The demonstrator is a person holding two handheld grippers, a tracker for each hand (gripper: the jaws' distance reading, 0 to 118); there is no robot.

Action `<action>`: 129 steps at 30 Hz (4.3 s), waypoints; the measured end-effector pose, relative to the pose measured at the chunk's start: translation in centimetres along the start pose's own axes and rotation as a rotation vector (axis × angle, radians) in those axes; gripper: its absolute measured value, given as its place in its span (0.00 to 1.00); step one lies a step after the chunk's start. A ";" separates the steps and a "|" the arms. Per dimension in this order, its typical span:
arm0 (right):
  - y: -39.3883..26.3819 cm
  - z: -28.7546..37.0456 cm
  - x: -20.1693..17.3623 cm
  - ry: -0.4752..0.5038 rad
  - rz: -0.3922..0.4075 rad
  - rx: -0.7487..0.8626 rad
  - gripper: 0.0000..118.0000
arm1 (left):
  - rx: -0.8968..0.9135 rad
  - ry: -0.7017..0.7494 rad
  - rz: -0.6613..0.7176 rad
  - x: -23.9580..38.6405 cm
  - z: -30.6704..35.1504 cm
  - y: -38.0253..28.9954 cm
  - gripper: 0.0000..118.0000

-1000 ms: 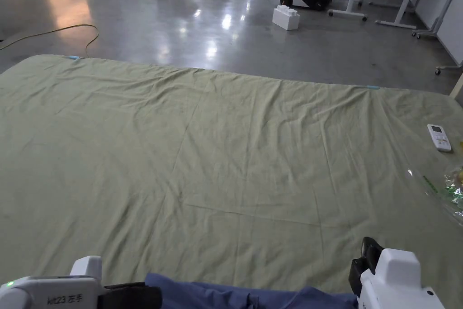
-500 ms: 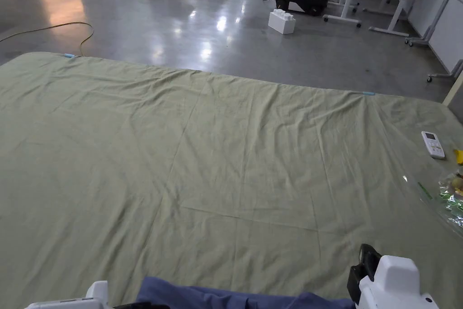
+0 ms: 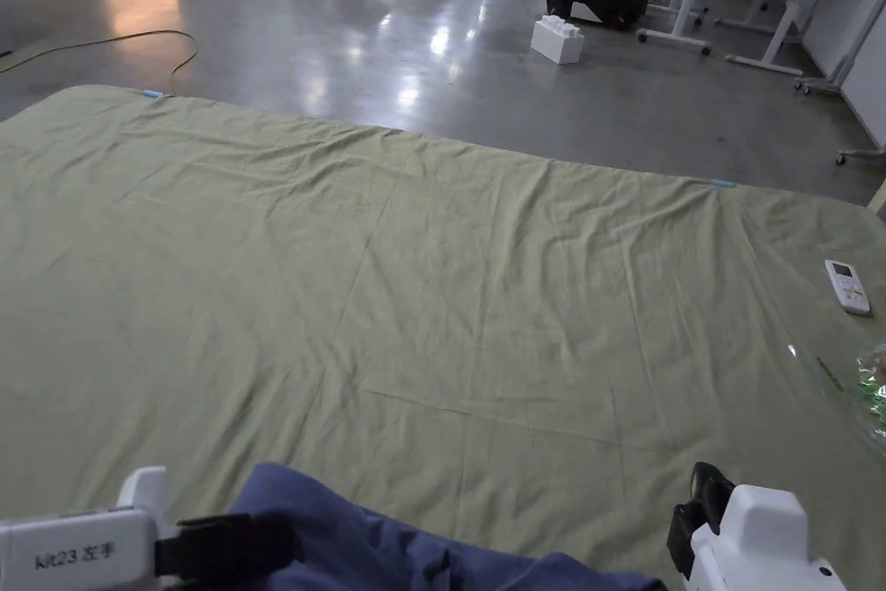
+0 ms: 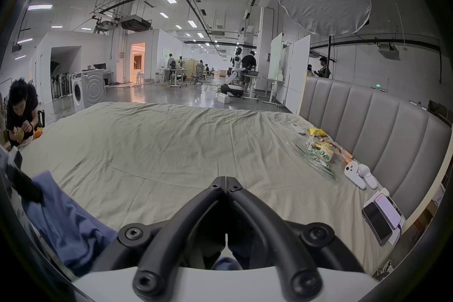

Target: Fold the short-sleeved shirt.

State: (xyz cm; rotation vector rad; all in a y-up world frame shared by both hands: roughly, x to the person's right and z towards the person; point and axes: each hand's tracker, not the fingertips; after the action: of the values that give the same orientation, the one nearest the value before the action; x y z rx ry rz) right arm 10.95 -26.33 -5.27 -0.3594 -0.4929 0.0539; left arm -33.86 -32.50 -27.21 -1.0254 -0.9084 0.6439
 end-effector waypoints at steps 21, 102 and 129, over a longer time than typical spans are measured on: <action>0.2 -0.5 -0.9 0.051 -0.001 0.012 0.00 | -0.033 0.552 -0.494 11.6 2.3 0.8 0.09; 2.1 0.8 0.6 0.028 -0.070 0.061 0.00 | 0.192 0.257 -0.569 20.6 -8.4 -2.8 0.03; 5.8 1.9 -1.0 -0.001 -0.017 0.164 0.00 | 0.690 0.687 -0.773 16.1 -1.9 0.0 0.03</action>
State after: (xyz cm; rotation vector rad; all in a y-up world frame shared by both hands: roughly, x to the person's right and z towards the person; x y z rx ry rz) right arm 9.36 -20.40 -6.17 -0.1941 -0.4891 0.0772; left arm -24.27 -20.35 -22.35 -0.1772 -0.3523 -0.0849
